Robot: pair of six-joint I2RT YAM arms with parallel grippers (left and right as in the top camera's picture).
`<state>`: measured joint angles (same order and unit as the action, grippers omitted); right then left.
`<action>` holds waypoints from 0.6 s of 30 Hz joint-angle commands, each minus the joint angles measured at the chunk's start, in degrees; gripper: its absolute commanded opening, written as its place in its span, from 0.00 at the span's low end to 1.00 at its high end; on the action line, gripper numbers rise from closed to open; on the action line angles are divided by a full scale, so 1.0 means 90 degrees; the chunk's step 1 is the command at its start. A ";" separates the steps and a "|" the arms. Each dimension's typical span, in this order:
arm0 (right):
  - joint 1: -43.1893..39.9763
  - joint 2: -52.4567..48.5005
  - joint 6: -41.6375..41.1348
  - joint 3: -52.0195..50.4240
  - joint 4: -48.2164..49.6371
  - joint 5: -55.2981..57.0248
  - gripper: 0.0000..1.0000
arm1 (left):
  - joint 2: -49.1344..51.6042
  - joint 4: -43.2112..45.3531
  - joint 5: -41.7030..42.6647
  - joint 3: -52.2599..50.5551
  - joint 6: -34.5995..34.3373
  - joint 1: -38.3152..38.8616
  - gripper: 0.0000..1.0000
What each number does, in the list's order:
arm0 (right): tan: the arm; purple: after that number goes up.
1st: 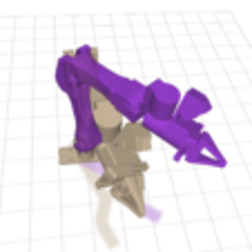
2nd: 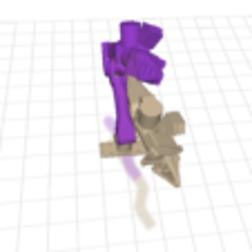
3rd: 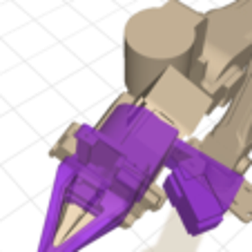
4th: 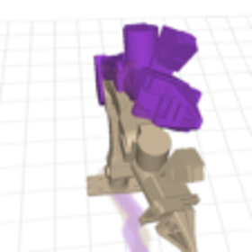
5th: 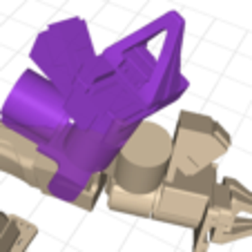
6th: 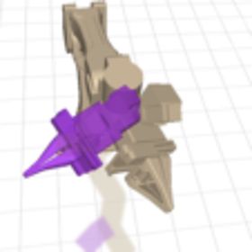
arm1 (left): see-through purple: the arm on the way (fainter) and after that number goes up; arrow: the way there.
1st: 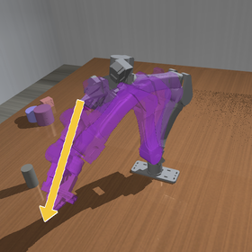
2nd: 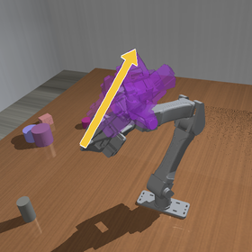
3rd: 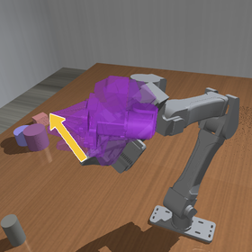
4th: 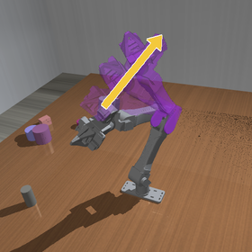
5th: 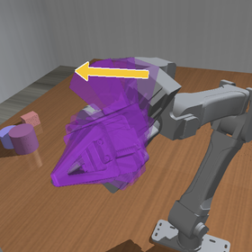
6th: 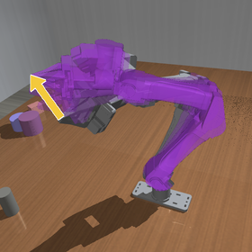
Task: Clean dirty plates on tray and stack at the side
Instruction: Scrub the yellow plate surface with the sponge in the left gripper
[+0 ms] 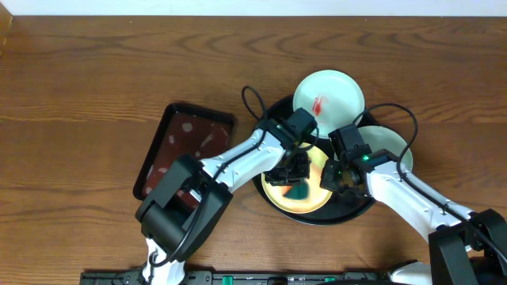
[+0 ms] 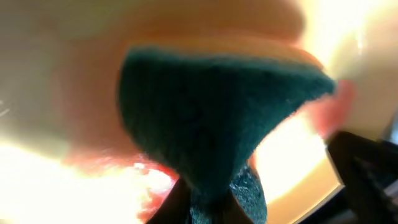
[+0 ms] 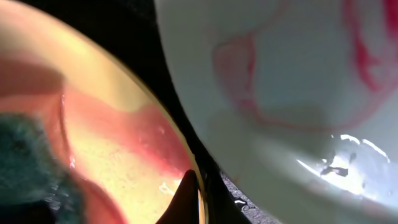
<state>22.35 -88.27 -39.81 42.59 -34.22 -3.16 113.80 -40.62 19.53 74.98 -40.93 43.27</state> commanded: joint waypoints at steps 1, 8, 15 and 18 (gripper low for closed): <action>-0.0056 -0.0187 -0.0194 -0.0117 -0.0202 0.0755 0.01 | 0.0248 -0.0797 -0.2703 -0.0129 0.0061 -0.0141 0.08; -0.0056 -0.0187 -0.0216 -0.0117 -0.0240 0.0758 0.01 | 0.0214 -0.1630 -0.3631 0.0338 0.0068 -0.0345 0.08; -0.0056 -0.0187 -0.0214 -0.0117 -0.0291 0.0758 0.01 | 0.0114 -0.1800 -0.2815 0.0940 0.0228 -0.0568 0.07; -0.0056 -0.0187 -0.0214 -0.0117 -0.0294 0.0758 0.01 | 0.0151 -0.1331 -0.1926 0.0908 0.0279 -0.0573 0.08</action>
<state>22.52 -88.44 -41.06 42.81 -34.70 -5.72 114.28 -54.89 1.39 82.81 -39.22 40.01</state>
